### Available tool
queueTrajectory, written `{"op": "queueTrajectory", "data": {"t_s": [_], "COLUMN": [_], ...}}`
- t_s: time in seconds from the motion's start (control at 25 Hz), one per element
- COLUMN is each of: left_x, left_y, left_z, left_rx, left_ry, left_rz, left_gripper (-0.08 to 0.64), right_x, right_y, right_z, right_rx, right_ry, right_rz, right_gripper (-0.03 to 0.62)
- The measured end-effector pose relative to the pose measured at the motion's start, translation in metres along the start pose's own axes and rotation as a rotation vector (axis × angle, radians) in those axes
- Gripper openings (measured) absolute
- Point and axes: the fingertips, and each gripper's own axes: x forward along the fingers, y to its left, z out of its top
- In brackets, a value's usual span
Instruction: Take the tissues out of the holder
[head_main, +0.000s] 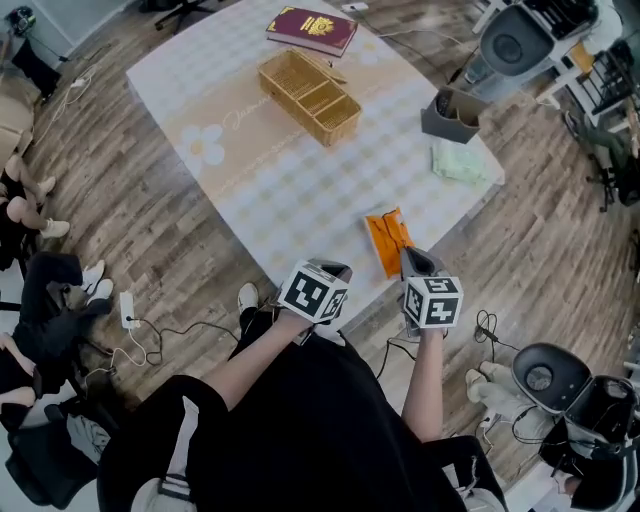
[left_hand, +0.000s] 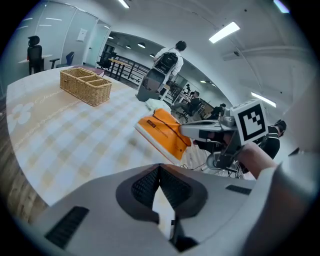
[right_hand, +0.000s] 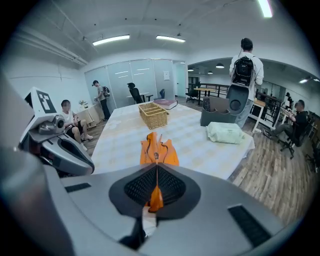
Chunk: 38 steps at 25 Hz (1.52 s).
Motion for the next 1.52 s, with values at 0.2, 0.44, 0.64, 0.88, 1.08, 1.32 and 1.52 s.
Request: {"op": "queueTrajectory", "data": {"t_s": [0.2,0.44,0.64,0.88,1.08,1.32,1.52], "left_x": [0.004,0.009,0.012,0.016,0.020,0.019,0.017], "left_y": [-0.002,-0.002,-0.001,-0.001,-0.003,0.001,0.006], "left_z": [0.003,0.001,0.001,-0.003,-0.007,-0.009,-0.012], "left_rx": [-0.026,-0.064,-0.095,-0.119,-0.137,-0.155,-0.164], "left_ry": [-0.012,-0.016,-0.019,-0.011,-0.001,0.003,0.004], "left_rz": [0.030,0.060,0.083,0.102,0.110,0.124,0.134], "left_gripper": [0.000,0.000,0.000,0.000,0.000,0.000,0.000], "right_x": [0.005,0.015,0.026,0.043,0.055,0.075,0.090], "right_y": [-0.026,-0.056,-0.073,-0.097,-0.118,-0.137,-0.141], "right_z": [0.007,0.014,0.021,0.027,0.029,0.039,0.039], "right_rx": [-0.009,-0.012,-0.031,-0.036,-0.028,-0.038,-0.055], "right_ry": [-0.004,-0.001,0.007,0.023,0.037,0.049,0.073], "right_rz": [-0.001,-0.001,0.007,0.010,-0.001,-0.023,-0.028], "right_gripper": [0.015,0.015,0.015,0.015,0.015,0.015,0.015]}}
